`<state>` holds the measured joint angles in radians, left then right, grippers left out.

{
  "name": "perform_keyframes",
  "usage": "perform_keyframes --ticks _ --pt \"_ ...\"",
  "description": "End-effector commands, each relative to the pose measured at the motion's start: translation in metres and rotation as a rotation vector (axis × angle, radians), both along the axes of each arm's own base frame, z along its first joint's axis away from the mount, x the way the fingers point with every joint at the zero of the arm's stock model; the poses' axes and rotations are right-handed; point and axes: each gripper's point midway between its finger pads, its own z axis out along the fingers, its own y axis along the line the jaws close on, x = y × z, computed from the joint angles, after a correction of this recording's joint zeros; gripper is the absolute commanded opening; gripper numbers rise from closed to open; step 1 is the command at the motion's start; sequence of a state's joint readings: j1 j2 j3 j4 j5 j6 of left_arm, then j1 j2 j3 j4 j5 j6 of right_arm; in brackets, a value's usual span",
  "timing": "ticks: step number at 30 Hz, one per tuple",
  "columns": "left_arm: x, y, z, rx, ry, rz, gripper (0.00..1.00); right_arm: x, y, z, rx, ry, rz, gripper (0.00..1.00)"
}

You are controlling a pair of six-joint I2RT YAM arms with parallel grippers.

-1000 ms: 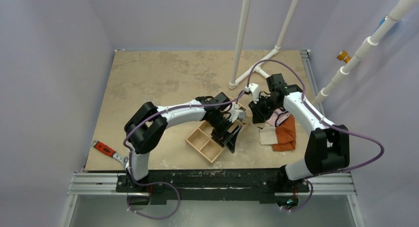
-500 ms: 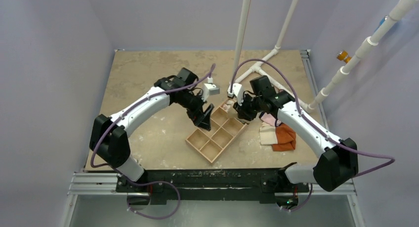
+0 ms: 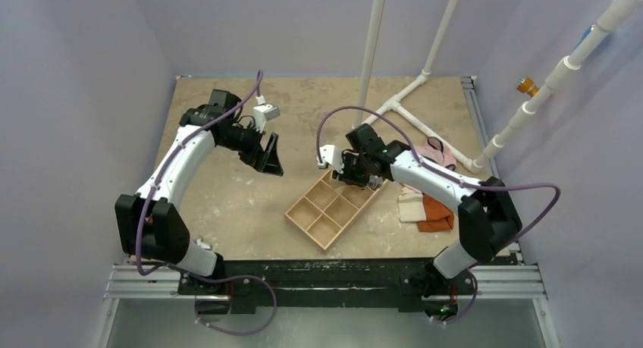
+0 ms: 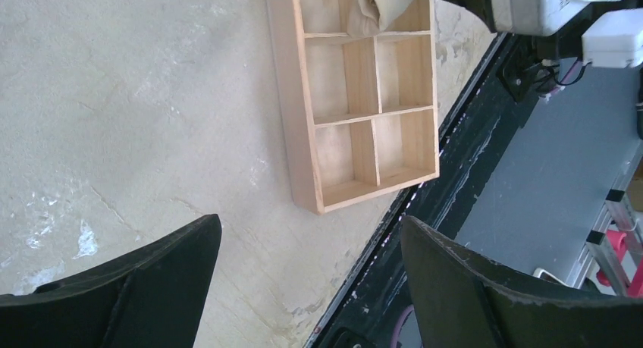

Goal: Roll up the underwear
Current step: Place the underwear in the storage box.

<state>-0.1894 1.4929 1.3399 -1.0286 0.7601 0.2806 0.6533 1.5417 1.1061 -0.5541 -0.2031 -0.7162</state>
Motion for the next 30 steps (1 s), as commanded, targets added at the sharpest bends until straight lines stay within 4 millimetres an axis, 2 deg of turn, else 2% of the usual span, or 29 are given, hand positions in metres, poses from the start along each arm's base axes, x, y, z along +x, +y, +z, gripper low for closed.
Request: perform_keyframes --ticks 1,13,25,30 --pt "-0.004 0.000 0.006 -0.060 0.022 0.001 0.87 0.028 0.020 0.027 0.008 -0.139 0.083 0.00" --pt "0.002 0.003 0.005 -0.081 0.031 0.023 0.87 0.041 0.028 0.016 -0.066 -0.162 0.151 0.00" --pt "0.004 0.008 0.010 -0.104 0.034 0.047 0.87 0.027 0.043 -0.025 -0.142 -0.079 0.240 0.00" --pt "0.003 0.009 0.014 -0.111 0.025 0.051 0.87 0.027 0.041 -0.044 -0.215 -0.026 0.292 0.00"
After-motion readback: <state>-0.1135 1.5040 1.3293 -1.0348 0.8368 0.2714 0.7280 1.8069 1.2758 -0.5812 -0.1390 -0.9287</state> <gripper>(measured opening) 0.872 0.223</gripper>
